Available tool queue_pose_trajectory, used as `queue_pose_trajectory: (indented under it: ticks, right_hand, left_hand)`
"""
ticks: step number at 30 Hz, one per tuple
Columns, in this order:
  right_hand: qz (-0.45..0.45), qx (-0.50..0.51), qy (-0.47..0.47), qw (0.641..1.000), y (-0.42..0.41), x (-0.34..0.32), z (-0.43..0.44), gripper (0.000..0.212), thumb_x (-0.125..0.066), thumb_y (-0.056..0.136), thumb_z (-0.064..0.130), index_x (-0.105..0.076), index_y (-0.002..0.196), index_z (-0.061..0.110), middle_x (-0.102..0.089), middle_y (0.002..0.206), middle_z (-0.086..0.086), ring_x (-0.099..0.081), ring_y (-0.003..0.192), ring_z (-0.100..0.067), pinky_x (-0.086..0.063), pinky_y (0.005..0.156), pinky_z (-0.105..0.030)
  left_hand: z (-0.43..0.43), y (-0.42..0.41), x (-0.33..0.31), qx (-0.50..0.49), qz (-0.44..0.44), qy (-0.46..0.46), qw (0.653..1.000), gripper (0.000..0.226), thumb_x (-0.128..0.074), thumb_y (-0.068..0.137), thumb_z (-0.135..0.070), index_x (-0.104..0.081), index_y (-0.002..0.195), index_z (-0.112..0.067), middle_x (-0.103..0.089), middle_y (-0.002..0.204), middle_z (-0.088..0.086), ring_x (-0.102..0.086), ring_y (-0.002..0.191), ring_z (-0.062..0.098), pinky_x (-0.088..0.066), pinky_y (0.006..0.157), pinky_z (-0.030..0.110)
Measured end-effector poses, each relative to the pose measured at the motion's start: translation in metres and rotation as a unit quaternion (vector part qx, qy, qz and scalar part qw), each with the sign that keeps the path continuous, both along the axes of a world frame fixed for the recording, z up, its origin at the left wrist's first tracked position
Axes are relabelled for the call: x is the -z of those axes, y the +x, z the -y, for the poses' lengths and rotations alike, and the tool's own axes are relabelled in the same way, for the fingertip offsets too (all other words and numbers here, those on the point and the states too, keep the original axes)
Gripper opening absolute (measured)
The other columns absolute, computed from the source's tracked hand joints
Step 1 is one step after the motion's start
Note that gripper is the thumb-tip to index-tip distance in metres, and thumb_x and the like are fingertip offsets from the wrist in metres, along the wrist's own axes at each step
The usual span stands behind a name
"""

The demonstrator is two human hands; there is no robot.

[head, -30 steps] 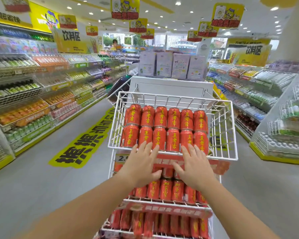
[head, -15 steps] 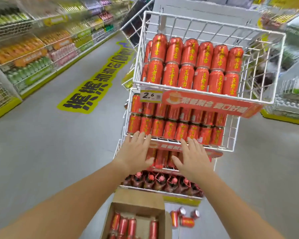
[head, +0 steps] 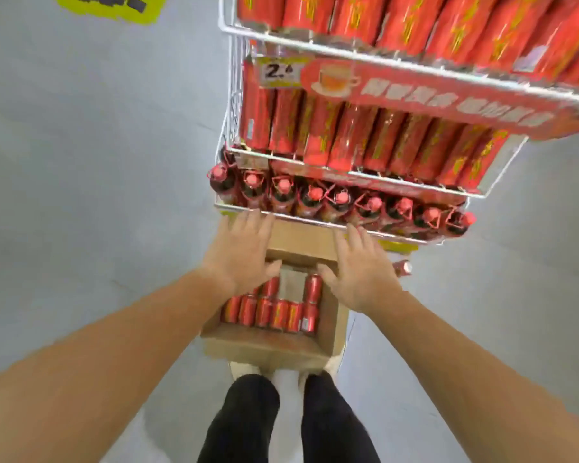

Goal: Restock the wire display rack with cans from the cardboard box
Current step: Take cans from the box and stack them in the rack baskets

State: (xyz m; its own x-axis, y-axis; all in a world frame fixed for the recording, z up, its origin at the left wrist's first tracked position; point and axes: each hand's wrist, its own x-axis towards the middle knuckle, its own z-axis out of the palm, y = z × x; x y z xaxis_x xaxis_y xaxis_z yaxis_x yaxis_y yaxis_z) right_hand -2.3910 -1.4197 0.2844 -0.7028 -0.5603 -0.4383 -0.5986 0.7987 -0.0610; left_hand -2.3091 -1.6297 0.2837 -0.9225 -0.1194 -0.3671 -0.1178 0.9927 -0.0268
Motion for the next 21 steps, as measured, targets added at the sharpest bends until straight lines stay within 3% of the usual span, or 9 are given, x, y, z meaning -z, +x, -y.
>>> queue_pose_trajectory:
  ticks: [3,6,9,16,21]
  right_hand:
    - [0.057,0.007,0.014,0.998,0.025,0.077,-0.007,0.076,-0.034,0.097,0.058,-0.020,0.156,0.014,-0.022,0.162,-0.016,-0.018,0.150,-0.035,-0.019,0.122,-0.049]
    - [0.107,0.011,0.024,0.994,0.055,0.153,-0.015,0.073,-0.029,0.096,0.063,-0.019,0.155,0.022,-0.024,0.162,-0.009,-0.021,0.149,-0.031,-0.020,0.122,-0.048]
    - [0.155,0.024,0.045,0.987,0.080,0.227,-0.025,0.075,-0.028,0.096,0.065,-0.013,0.157,0.024,-0.018,0.165,-0.006,-0.017,0.152,-0.029,-0.018,0.123,-0.047]
    - [0.223,0.035,0.064,0.972,0.104,0.364,-0.038,0.075,-0.032,0.098,0.062,-0.011,0.157,0.021,-0.019,0.164,-0.006,-0.018,0.151,-0.026,-0.021,0.123,-0.043]
    - [0.263,0.092,0.074,0.957,0.098,0.445,-0.040,0.074,-0.036,0.098,0.058,-0.014,0.157,0.019,-0.025,0.160,-0.005,-0.031,0.142,-0.027,-0.035,0.114,-0.044]
  left_hand:
    - [-0.005,0.027,0.073,-0.016,0.038,0.031,0.999,0.093,-0.028,0.080,-0.066,-0.040,0.150,-0.005,-0.047,0.148,0.020,-0.046,0.136,0.035,-0.039,0.106,0.052]
    - [-0.010,0.054,0.148,-0.011,0.080,0.056,0.995,0.086,-0.040,0.090,-0.065,-0.027,0.155,-0.010,-0.036,0.158,0.017,-0.033,0.146,0.033,-0.032,0.116,0.054]
    - [-0.015,0.076,0.217,-0.021,0.122,0.059,0.991,0.088,-0.037,0.092,-0.069,-0.016,0.158,-0.014,-0.029,0.161,0.014,-0.027,0.149,0.033,-0.028,0.119,0.053]
    - [-0.020,0.105,0.357,-0.022,0.188,0.077,0.979,0.086,-0.036,0.091,-0.071,-0.014,0.158,-0.022,-0.030,0.161,0.006,-0.030,0.148,0.027,-0.028,0.120,0.049]
    - [-0.030,0.105,0.438,-0.044,0.240,0.094,0.965,0.086,-0.048,0.086,-0.068,-0.023,0.152,-0.019,-0.040,0.148,0.007,-0.043,0.134,0.028,-0.043,0.108,0.045]
